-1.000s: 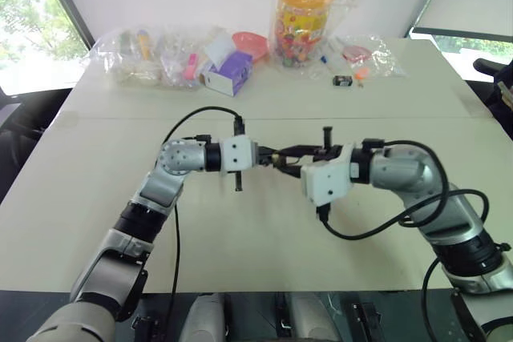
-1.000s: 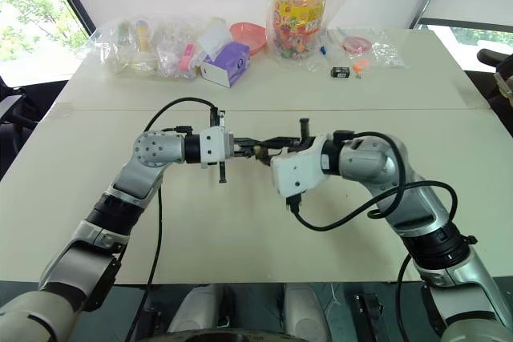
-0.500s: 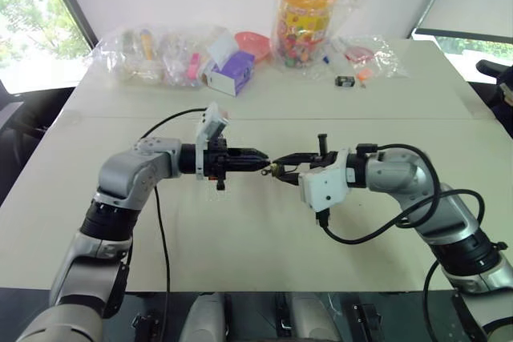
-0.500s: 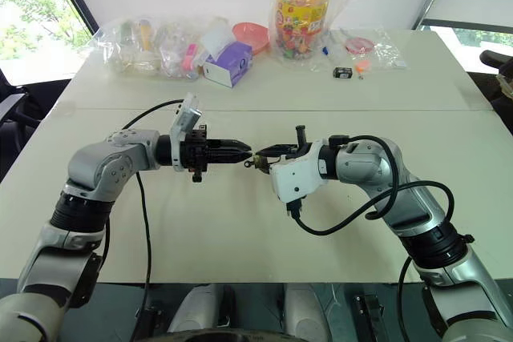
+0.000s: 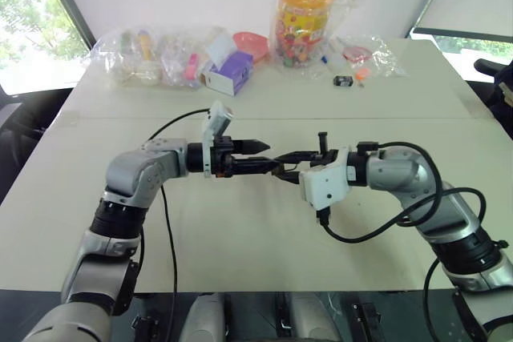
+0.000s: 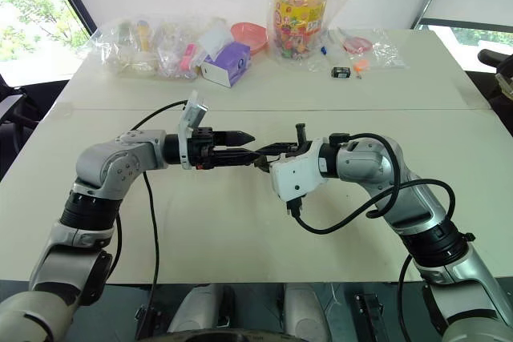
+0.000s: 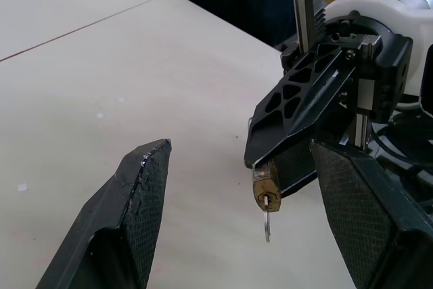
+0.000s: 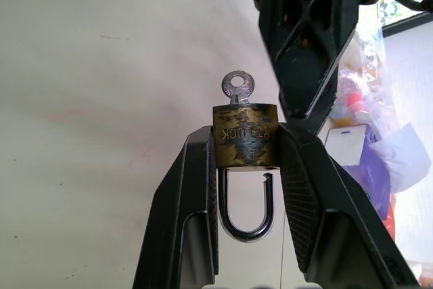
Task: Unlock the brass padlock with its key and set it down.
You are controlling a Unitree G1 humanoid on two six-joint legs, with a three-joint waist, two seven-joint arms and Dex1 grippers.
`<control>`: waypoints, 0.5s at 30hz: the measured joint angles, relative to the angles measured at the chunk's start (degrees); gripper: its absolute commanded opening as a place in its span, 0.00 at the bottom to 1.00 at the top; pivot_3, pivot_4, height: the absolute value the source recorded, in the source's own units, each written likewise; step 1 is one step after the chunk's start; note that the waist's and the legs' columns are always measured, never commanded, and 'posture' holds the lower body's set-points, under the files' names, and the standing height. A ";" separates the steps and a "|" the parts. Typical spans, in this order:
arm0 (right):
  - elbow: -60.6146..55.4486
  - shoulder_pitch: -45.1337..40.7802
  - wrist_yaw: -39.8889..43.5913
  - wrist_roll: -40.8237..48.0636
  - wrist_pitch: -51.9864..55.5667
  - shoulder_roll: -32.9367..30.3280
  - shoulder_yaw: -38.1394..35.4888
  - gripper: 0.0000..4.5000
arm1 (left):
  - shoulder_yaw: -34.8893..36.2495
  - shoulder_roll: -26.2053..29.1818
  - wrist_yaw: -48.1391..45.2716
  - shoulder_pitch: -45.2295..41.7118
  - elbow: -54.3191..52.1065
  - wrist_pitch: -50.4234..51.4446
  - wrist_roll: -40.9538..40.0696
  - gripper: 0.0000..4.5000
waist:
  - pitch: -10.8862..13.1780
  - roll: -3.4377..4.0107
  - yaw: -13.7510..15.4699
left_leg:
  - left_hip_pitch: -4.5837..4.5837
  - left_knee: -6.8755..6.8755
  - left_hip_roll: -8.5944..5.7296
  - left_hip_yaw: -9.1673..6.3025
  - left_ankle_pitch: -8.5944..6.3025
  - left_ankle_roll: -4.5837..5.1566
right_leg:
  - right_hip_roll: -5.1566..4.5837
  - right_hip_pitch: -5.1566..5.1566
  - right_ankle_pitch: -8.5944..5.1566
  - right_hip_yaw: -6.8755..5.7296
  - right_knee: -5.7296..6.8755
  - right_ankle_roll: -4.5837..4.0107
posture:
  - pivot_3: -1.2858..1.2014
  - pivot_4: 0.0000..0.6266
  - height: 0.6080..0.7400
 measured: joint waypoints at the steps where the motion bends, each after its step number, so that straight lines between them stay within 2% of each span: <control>1: 0.00 -0.05 0.00 0.00 0.01 0.01 0.00 0.16 | -0.10 -0.19 0.17 0.07 -0.04 0.19 -0.02 0.76 | 0.00 0.00 0.00 | 0.00 0.00 0.00 0.00 0.00 0.00 | 0.00 0.00 0.00 0.00 0.00 0.00 | 0.52 0.24 1.00; 5: 0.00 -0.34 0.00 0.00 0.10 0.03 0.00 0.16 | -0.59 -0.13 0.72 0.83 -0.04 0.05 0.99 0.76 | 0.00 0.00 0.00 | 0.00 0.00 0.00 0.00 0.00 0.00 | -0.01 0.00 0.00 0.00 0.00 0.00 | 0.52 0.24 1.00; 6: 0.00 -0.43 -0.01 0.00 0.15 0.06 0.00 0.16 | -0.58 -0.12 0.71 0.83 -0.04 0.05 0.99 0.70 | 0.00 0.00 -0.01 | 0.01 0.00 0.00 0.00 0.00 0.00 | -0.01 0.00 0.00 0.00 0.00 0.00 | 0.52 0.24 1.00; 8: -0.01 -0.48 -0.01 0.00 0.31 0.07 0.00 0.16 | -0.61 -0.12 0.69 0.83 -0.04 0.04 1.16 0.59 | 0.00 0.00 0.00 | 0.00 0.00 0.00 0.00 0.00 0.00 | -0.01 0.00 0.00 0.00 0.00 0.00 | 0.52 0.24 1.00; 9: -0.01 -0.49 -0.04 -0.01 0.41 0.11 0.00 0.16 | -0.65 -0.12 0.69 0.83 -0.03 -0.02 1.41 0.46 | 0.00 0.00 0.00 | 0.00 0.00 0.00 0.00 0.00 0.00 | -0.01 0.00 0.00 0.00 0.00 0.00 | 0.52 0.24 1.00; 12: 0.20 -0.49 -0.13 -0.29 1.19 0.11 0.01 0.16 | -1.10 -0.70 0.23 0.82 -0.06 -0.68 1.38 0.18 | 0.00 0.00 0.00 | 0.00 0.00 0.00 0.01 0.00 0.00 | -0.01 0.00 0.00 0.00 0.00 0.00 | 0.52 0.24 1.00; 13: 0.41 -0.48 -0.12 -0.46 1.17 0.09 0.01 0.16 | -1.19 -0.98 0.13 0.83 0.11 -0.82 1.35 0.05 | 0.00 0.00 0.03 | 0.00 0.00 0.00 0.01 0.00 0.00 | -0.01 0.00 0.00 0.00 0.00 0.00 | 0.52 0.24 1.00; 14: 0.41 -0.48 -0.15 -0.52 1.08 0.12 0.02 0.16 | -1.14 -0.96 -0.16 0.83 0.50 -0.91 1.14 0.00 | 0.00 0.00 0.02 | 0.00 0.00 -0.01 0.01 0.00 0.00 | -0.01 0.00 0.00 0.00 0.00 0.00 | 0.52 0.24 1.00; 15: 0.41 -0.48 -0.15 -0.52 1.06 0.12 0.02 0.16 | -1.15 -0.95 -0.24 0.83 0.54 -1.00 1.15 0.00 | 0.00 0.00 0.02 | 0.00 0.00 0.00 0.01 0.00 0.00 | -0.01 0.00 0.00 0.00 0.00 0.00 | 0.52 0.24 1.00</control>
